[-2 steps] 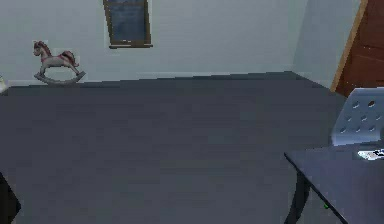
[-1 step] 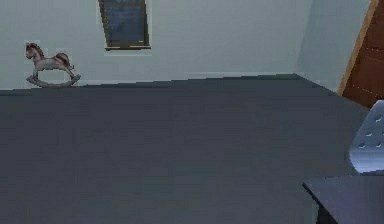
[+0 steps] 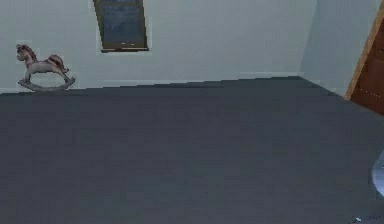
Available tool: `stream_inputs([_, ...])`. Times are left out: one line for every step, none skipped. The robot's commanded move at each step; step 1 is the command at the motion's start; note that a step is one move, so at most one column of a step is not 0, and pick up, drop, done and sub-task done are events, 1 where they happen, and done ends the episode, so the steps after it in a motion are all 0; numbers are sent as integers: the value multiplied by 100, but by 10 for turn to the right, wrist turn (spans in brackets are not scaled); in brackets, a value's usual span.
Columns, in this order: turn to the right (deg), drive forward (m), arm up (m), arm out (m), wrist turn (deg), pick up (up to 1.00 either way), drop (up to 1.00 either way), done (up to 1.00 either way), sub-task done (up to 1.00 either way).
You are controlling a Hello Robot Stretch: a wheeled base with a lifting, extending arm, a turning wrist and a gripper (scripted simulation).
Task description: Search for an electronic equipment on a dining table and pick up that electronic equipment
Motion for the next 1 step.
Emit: stream_inputs([450, 0, 0, 0, 0, 0, 0, 0, 0])
